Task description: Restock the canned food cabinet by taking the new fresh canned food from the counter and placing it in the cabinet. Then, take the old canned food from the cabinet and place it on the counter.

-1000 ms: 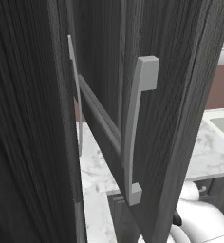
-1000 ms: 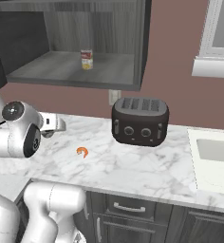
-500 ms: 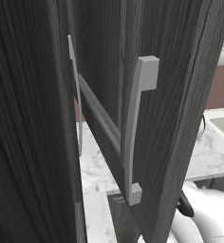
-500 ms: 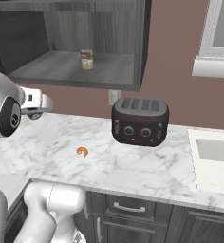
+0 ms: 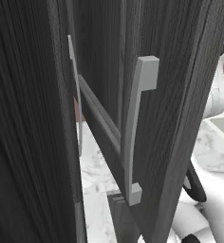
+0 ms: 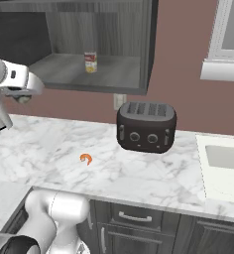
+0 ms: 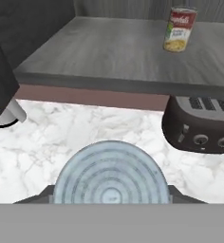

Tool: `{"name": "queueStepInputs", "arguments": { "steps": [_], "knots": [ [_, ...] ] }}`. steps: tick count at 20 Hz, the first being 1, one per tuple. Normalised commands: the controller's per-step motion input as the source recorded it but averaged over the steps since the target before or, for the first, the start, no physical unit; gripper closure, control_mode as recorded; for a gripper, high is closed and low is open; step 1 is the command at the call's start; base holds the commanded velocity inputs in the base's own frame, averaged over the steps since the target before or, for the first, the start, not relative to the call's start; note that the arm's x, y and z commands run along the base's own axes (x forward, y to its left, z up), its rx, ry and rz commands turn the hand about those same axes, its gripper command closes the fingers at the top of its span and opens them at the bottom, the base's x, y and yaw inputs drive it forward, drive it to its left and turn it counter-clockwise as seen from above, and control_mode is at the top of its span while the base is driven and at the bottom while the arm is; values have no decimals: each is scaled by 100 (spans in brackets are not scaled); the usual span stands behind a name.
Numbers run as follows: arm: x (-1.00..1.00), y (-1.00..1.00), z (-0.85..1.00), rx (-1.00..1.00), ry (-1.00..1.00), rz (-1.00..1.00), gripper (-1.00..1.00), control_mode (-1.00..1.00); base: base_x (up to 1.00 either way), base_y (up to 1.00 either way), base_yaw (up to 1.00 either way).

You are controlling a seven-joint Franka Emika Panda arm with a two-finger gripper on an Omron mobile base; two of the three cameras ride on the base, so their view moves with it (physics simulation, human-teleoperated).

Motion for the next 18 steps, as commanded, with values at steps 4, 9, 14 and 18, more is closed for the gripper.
{"name": "queueStepInputs", "arguments": {
  "steps": [4,9,14,18],
  "knots": [
    [47,7,19,6,0,-2,100,-100,0,0,0],
    [77,18,0,1,-4,0,100,-100,0,0,0],
    [44,11,-1,0,-11,0,100,-100,0,0,0],
    [44,2,-6,0,-1,-1,100,-100,0,0,0]
  ]
}}
